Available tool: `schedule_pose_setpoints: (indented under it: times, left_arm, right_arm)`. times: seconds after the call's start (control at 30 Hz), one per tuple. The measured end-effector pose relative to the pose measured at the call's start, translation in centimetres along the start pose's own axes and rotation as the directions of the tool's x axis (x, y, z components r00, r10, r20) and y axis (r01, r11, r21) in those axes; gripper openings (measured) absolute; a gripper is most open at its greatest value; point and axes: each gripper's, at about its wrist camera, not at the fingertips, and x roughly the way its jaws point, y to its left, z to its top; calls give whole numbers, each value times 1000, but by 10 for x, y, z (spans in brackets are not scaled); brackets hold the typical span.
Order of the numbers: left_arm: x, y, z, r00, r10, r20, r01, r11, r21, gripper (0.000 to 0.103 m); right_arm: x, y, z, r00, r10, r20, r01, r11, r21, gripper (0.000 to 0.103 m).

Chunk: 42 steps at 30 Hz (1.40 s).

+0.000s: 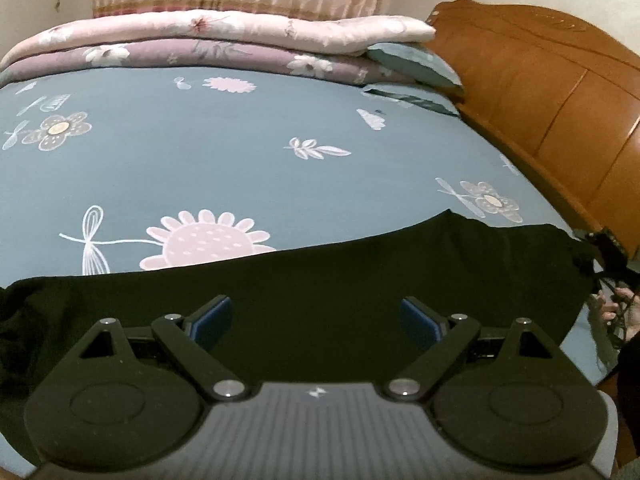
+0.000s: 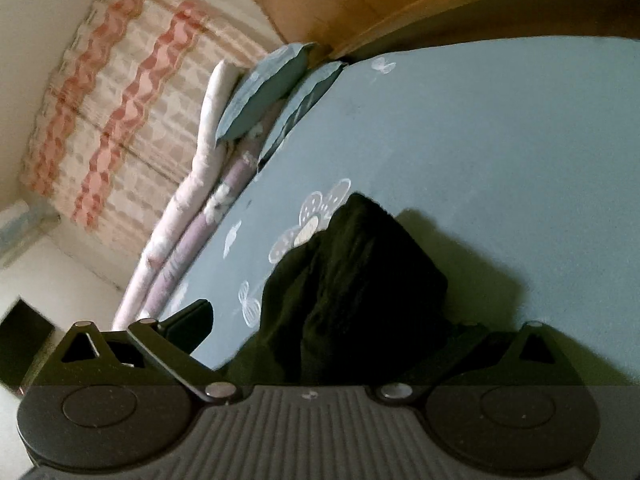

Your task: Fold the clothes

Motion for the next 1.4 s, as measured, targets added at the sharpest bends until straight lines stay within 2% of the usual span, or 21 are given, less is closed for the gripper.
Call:
schedule_pose_setpoints:
  times: [0.03,0.07,0.13,0.2,0.3,0.47,0.6,0.8,0.97,1.03,1.1,1.13,1.23,1.33,1.4]
  left_arm:
    - [0,1,0,1000,3,-1,-3,1000,-4,91]
    - [0,2,-1,1000,6,-2,-6,1000,-8,91]
    - [0,3,-1,1000,11,-5,-11,1000,-12,91]
    - [0,2,-2,1000,7,-4,-7,1000,-8,91]
    - [-1,2,-2,1000,-3,4,3,1000,-3,91]
    - [-4,8,-4,1000,0,13,0,1000,-16,91]
    - [-2,12,-6,1000,7,6,-7,1000,-26,91]
    - [1,11,-7,1000,-2,5,2,1000,-15,91]
    - [4,10,-10,1000,-2,-14,2,1000,-4,91]
    - [6,9,-9,1000,-4,-21,4,1000,7,91]
    - [9,8,-8,999,-18,-29,19,1000,13,91]
    - [12,6,-7,999,-24,-35,24,1000,18,91]
    - [26,-5,-3,998,-41,-54,43,998,48,91]
    - [41,-18,0,994,-79,-73,84,994,71,91]
    - [53,-26,0,990,-112,-88,119,990,75,91]
  right_arm:
    - [-4,-2,-2,1000,-17,8,17,1000,0,79]
    - [-8,-5,-4,999,-33,18,33,999,10,73]
    - [-16,-15,-7,998,-45,41,42,996,80,47]
    - [-21,-19,-10,997,-49,64,41,992,119,43]
    - [-30,-7,-13,993,-79,92,69,992,106,39]
    - [-53,26,-11,982,-123,143,121,992,23,38]
    - [-64,31,-15,973,-182,145,184,983,-3,38]
    - [-58,14,-19,960,-245,135,242,970,37,38]
    - [-55,3,-22,945,-300,133,293,954,71,47]
    - [-67,13,-24,910,-370,187,361,929,78,63]
    - [-83,25,-25,865,-422,270,414,906,89,70]
    - [-90,32,-25,857,-417,303,412,907,83,70]
    - [-96,64,-20,879,-334,341,360,933,-13,74]
    - [-78,94,-18,929,-217,299,269,952,-145,79]
    - [-54,105,-16,968,-127,216,169,967,-192,79]
